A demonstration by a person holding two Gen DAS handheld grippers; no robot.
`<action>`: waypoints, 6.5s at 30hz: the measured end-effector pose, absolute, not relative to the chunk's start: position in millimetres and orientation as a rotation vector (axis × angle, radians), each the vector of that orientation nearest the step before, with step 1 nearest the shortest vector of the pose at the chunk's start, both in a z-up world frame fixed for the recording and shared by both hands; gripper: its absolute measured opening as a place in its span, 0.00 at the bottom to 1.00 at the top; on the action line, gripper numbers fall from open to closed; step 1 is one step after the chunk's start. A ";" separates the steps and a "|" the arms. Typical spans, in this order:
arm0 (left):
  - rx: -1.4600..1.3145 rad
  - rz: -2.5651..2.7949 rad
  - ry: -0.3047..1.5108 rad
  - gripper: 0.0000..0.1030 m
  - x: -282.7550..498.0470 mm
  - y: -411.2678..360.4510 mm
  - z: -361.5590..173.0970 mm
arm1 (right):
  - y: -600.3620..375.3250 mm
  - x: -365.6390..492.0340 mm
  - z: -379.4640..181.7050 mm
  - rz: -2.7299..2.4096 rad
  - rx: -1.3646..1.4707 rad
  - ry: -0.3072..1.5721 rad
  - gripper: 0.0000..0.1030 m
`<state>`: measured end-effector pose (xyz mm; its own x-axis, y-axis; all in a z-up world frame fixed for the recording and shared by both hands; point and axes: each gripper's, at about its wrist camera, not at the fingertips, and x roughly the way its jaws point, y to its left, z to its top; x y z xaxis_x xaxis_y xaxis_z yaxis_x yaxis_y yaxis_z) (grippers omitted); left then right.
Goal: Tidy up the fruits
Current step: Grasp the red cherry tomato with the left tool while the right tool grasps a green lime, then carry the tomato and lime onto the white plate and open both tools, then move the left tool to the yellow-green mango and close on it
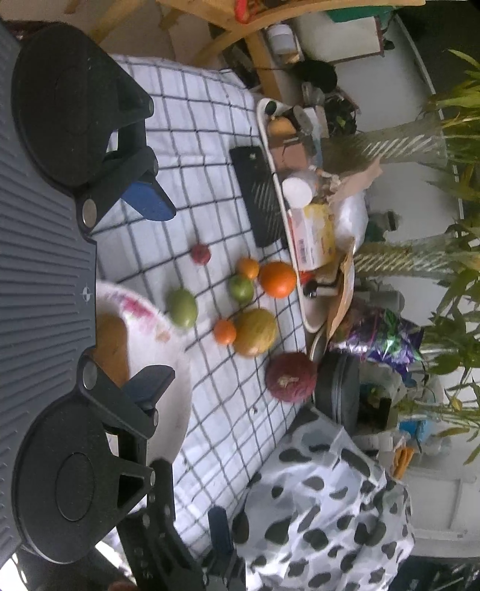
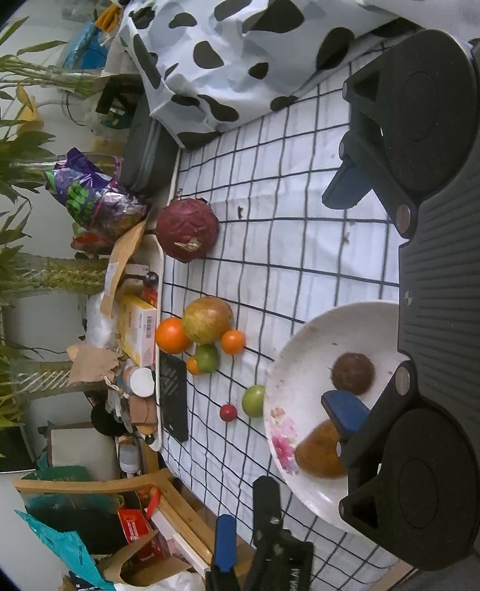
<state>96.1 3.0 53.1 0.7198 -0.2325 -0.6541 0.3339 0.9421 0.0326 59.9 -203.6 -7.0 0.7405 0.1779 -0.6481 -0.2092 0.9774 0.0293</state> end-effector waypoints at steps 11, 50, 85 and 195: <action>0.166 -0.300 0.753 0.76 142.9 18.2 45.4 | -203.8 93.0 -7.5 0.202 -0.060 0.707 1.00; 0.298 -0.395 0.896 0.21 230.8 6.4 4.7 | -184.7 185.6 -15.0 0.307 -0.115 0.742 1.00; 0.213 -0.364 0.808 0.21 223.1 31.8 32.7 | -119.6 193.6 -25.1 0.622 -0.152 0.799 0.28; 0.170 -0.289 0.607 0.74 94.9 -22.4 66.0 | -225.7 69.4 4.1 0.061 -0.061 0.564 1.00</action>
